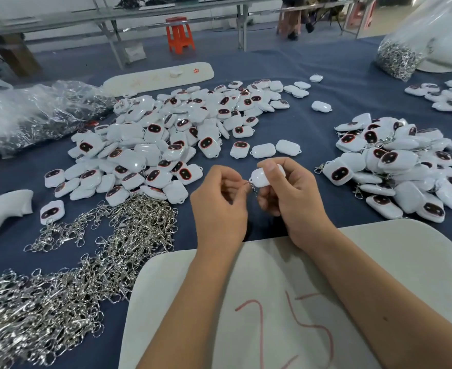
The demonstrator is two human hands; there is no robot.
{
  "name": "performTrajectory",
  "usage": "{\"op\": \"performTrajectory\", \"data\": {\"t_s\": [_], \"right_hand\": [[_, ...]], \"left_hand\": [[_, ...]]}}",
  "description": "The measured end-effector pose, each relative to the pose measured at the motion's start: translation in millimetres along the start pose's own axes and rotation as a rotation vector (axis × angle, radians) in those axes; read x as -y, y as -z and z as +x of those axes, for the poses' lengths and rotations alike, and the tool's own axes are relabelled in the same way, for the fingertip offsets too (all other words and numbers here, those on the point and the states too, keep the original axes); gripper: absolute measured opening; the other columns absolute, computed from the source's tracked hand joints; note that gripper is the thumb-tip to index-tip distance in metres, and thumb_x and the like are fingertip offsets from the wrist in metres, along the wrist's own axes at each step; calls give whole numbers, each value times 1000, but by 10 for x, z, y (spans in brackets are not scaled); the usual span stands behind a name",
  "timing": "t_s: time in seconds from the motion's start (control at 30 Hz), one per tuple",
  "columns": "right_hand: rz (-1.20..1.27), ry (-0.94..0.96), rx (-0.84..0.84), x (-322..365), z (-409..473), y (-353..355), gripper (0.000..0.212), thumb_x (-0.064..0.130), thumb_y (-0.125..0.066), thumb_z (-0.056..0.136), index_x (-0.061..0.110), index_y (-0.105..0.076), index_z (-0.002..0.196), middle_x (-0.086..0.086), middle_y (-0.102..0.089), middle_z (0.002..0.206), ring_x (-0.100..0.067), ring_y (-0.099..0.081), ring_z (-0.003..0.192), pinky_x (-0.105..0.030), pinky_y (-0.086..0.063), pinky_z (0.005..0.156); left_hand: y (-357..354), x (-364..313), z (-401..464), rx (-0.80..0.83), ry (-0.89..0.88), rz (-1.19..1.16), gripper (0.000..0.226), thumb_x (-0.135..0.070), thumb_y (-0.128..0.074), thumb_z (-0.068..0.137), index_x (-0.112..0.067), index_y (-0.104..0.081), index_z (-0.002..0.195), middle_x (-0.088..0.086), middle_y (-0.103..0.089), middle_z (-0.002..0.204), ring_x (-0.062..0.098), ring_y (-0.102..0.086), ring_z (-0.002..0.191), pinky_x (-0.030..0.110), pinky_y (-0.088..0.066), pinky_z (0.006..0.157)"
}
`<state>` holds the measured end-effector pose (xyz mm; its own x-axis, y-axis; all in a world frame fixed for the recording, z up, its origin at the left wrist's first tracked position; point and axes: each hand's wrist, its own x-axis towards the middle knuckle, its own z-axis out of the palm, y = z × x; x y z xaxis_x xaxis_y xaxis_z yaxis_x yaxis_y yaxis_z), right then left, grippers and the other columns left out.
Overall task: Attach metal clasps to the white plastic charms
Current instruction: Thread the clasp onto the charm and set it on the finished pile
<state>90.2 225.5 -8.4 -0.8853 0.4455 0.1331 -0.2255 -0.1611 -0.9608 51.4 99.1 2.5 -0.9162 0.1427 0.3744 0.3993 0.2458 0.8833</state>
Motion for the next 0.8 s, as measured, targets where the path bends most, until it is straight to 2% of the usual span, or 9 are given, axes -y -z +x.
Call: {"op": "performTrajectory", "data": {"t_s": [0.1, 0.27, 0.4, 0.47, 0.6, 0.7, 0.8], "right_hand": [[63, -5, 34, 15, 14, 15, 24, 38, -60, 100, 17, -70, 100, -3, -58, 65, -16, -53, 50, -19, -34, 42], [108, -5, 60, 31, 10, 27, 23, 31, -56, 106, 11, -68, 105, -3, -57, 66, -17, -52, 52, -20, -33, 43], [141, -21, 75, 43, 4, 17, 21, 29, -56, 107, 10, -66, 103, -5, -56, 68, -19, -53, 54, -22, -34, 44], [150, -25, 85, 46, 5, 17, 21, 30, -60, 105, 10, -65, 103, -5, -58, 67, -18, -55, 54, -22, -35, 45], [120, -27, 113, 26, 12, 23, 19, 28, -62, 103, 10, -64, 107, -7, -62, 69, -20, -60, 57, -22, -38, 46], [49, 2, 117, 9, 13, 22, 15, 24, -62, 105, 9, -64, 106, -8, -63, 70, -23, -62, 59, -23, -40, 47], [-127, 85, 95, -27, -3, 9, 11, 23, -64, 103, 12, -63, 106, -4, -67, 69, -21, -64, 58, -24, -43, 48]], "left_hand": [[-48, 22, 31, 34, 217, -339, 16, -2, -72, 91, -18, -73, 91, -9, -71, 77, 2, -62, 71, 13, -49, 69], [-79, 74, 28, 152, 351, -496, 19, -8, -68, 96, -21, -75, 85, 0, -71, 79, 14, -60, 76, 28, -49, 74], [-97, 63, 25, 144, 390, -579, 17, -4, -65, 97, -14, -73, 87, 7, -72, 79, 17, -65, 74, 24, -53, 70], [-90, 69, 32, 73, 292, -412, 18, -3, -66, 95, -16, -72, 84, 1, -72, 75, 12, -65, 70, 23, -53, 69], [-5, 50, 46, -25, -61, 67, 12, -6, -69, 92, -15, -70, 85, -6, -69, 78, 11, -63, 74, 27, -50, 72], [24, 15, 46, -40, -247, 295, 11, -1, -67, 90, -11, -67, 85, 1, -63, 82, 20, -56, 75, 33, -43, 71], [35, 24, 64, -23, -299, 440, 8, 1, -66, 89, -6, -67, 85, 11, -61, 84, 31, -54, 75, 37, -32, 65]]}}
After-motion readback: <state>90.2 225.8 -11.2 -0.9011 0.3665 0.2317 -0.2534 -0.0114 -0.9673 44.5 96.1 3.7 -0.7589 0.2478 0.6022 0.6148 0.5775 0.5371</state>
